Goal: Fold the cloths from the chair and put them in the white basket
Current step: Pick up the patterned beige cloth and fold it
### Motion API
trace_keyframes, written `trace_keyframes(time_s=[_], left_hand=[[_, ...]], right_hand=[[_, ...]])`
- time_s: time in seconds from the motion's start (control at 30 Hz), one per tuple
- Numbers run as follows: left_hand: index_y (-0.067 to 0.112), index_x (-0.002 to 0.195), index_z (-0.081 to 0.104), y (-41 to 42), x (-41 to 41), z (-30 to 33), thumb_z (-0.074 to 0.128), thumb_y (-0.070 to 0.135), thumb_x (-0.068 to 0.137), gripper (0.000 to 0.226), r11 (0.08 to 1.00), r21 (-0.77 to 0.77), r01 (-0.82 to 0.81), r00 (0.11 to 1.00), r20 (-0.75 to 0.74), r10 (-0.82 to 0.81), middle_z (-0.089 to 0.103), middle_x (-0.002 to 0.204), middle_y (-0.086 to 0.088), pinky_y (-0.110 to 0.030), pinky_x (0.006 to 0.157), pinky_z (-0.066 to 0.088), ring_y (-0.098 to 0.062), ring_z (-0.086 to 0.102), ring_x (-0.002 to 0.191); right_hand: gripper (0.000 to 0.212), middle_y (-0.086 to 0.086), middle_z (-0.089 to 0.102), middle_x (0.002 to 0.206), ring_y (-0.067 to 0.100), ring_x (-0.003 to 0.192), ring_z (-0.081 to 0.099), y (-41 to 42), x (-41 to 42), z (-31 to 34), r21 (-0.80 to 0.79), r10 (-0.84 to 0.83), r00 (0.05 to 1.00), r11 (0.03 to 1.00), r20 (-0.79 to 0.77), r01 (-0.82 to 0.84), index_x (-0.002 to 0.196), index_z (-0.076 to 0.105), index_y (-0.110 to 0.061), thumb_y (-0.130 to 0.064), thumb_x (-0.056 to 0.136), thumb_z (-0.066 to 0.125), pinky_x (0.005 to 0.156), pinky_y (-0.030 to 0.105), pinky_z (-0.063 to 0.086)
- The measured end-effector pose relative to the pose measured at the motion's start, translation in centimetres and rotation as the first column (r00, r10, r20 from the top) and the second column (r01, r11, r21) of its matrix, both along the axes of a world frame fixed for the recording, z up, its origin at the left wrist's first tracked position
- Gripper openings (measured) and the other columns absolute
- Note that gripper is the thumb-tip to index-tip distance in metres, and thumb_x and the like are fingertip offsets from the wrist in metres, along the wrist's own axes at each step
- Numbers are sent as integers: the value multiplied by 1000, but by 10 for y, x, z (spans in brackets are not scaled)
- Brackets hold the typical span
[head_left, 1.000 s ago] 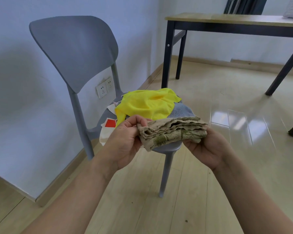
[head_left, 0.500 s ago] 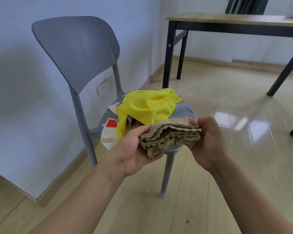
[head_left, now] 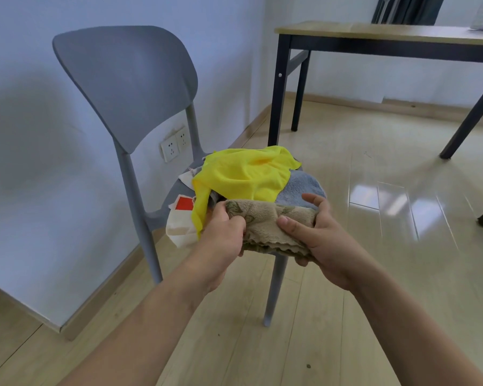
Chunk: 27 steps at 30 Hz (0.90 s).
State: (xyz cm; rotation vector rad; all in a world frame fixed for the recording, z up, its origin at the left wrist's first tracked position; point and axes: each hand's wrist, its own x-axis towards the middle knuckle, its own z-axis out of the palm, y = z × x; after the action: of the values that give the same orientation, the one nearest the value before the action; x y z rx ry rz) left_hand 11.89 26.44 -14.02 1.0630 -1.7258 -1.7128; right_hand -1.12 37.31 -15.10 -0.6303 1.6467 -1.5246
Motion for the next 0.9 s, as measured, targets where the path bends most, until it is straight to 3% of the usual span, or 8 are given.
trace_keyframes(time_s=[0.1, 0.2, 0.3, 0.4, 0.5, 0.57, 0.73, 0.9], left_hand=[[19, 110, 46, -2, 4, 1, 35, 10, 93, 23, 961, -276, 13, 995, 96, 14, 50, 89, -1, -35, 69, 43, -18, 47, 79], [19, 100, 43, -1, 3, 4, 34, 10, 93, 15, 912, -407, -54, 994, 66, 89, 45, 82, 4, -28, 61, 36, -10, 44, 72], [20, 88, 48, -2, -2, 8, 39, 17, 88, 10, 983, -147, -108, 992, -77, 97, 49, 84, -1, -34, 67, 40, -19, 48, 77], [24, 101, 58, 1, -4, 8, 43, 46, 94, 27, 996, 54, -68, 991, -115, 74, 60, 103, 0, -34, 63, 51, -19, 59, 91], [30, 112, 59, 0, -12, 1, 48, 75, 77, 58, 993, -20, -116, 980, -164, 112, 65, 110, 7, -41, 80, 57, -17, 62, 105], [24, 108, 59, 0, -17, 2, 50, 67, 84, 51, 963, -149, -223, 964, -179, 195, 65, 105, 8, -41, 92, 51, -13, 61, 103], [10, 96, 49, 4, -18, 27, 46, 43, 97, 34, 764, -568, -305, 945, -279, 169, 57, 77, 0, -27, 62, 44, -10, 54, 71], [9, 94, 47, -35, -55, 59, 42, 41, 99, 33, 677, -689, -257, 966, -188, 176, 50, 68, 9, -29, 55, 26, -6, 48, 60]], right_hand=[[44, 6, 56, 93, 12, 56, 53, 2, 1, 8, -35, -25, 1000, 999, -14, 25, 116, 50, -26, -22, 79, 74, 39, 20, 36], [36, 2, 57, 80, 8, 51, 53, 0, 4, 12, -127, -82, 996, 988, 42, 87, 111, 54, -16, -18, 81, 72, 37, 17, 35], [31, 2, 65, 72, 6, 49, 60, -3, 8, 18, -239, -122, 989, 961, 79, 138, 107, 59, -5, -17, 81, 71, 38, 16, 40], [32, 6, 74, 86, 16, 75, 73, -5, 9, 17, -295, -157, 986, 941, 53, 166, 99, 66, -11, -31, 74, 72, 62, 28, 56], [50, 5, 74, 101, 20, 95, 71, -13, 17, 13, -274, -212, 977, 941, -29, 196, 103, 66, -17, -52, 68, 69, 84, 38, 55], [56, 4, 72, 104, 19, 99, 69, -16, 21, 15, -300, -238, 969, 931, -64, 208, 106, 64, -18, -59, 68, 68, 88, 39, 54], [19, -5, 64, 68, 12, 63, 63, -14, 12, 37, -400, -342, 932, 876, -123, 269, 85, 60, -16, -34, 88, 63, 52, 26, 51], [28, -5, 50, 51, 11, 44, 48, -40, -19, 64, -390, -374, 923, 866, -89, 313, 70, 57, -18, -33, 93, 58, 39, 22, 42]])
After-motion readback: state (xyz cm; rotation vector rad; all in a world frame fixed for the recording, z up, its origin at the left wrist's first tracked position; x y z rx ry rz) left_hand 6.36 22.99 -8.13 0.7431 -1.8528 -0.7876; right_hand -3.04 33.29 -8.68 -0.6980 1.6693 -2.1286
